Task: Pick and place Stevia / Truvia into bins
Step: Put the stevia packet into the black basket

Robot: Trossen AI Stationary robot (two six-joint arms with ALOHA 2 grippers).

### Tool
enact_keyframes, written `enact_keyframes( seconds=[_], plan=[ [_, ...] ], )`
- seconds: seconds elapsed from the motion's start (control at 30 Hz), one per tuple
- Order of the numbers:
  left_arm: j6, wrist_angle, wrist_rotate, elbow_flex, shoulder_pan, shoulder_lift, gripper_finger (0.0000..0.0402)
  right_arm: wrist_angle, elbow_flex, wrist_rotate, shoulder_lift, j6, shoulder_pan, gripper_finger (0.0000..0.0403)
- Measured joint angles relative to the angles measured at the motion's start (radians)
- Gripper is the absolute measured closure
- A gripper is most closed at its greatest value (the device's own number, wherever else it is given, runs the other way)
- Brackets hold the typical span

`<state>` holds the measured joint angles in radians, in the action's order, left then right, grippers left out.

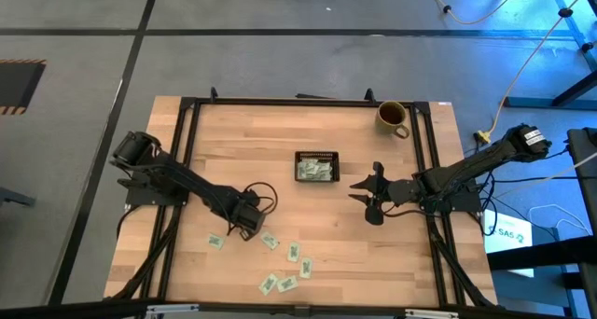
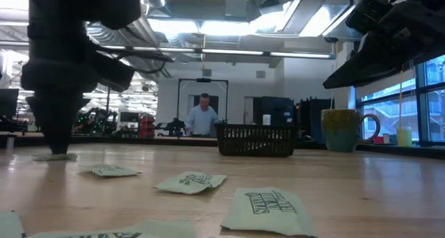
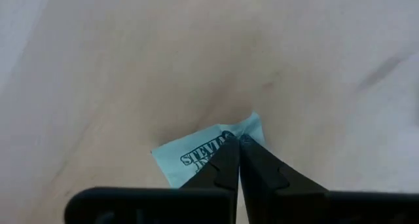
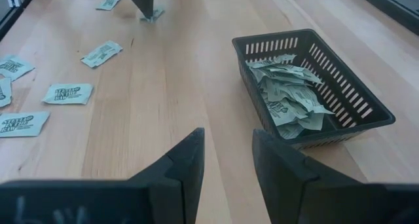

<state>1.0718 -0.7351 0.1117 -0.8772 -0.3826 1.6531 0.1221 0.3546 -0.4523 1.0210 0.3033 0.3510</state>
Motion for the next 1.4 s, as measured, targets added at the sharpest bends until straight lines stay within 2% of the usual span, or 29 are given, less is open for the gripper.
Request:
enact_keyframes(
  seconds=[0.23, 0.43, 0.7, 1.03, 1.4],
  plan=[
    [-0.246, 0.034, 0.04, -0.148, 0.044, -0.003, 0.0399, 0.0, 0.0, 0.0, 0.0, 0.0, 0.0, 0.0272],
    [-0.559, 0.239, 0.108, -0.25, 0.135, -0.005, 0.0398, 0.0, 0.0, 0.0, 0.0, 0.001, 0.0, 0.0272],
    [-0.913, 0.476, 0.059, -0.324, 0.304, 0.007, 0.0398, 0.0, 0.0, 0.0, 0.0, 0.002, 0.0, 0.0272],
    [-0.993, 0.444, -0.001, -0.377, 0.448, 0.114, 0.0398, -0.02, 0.0, 0.0, 0.01, 0.007, 0.0, 0.0272],
    [-0.997, 0.444, -0.028, -0.379, 0.478, 0.209, 0.0398, -0.013, 0.0, 0.0, 0.078, 0.009, 0.0, 0.0272]
  ],
)
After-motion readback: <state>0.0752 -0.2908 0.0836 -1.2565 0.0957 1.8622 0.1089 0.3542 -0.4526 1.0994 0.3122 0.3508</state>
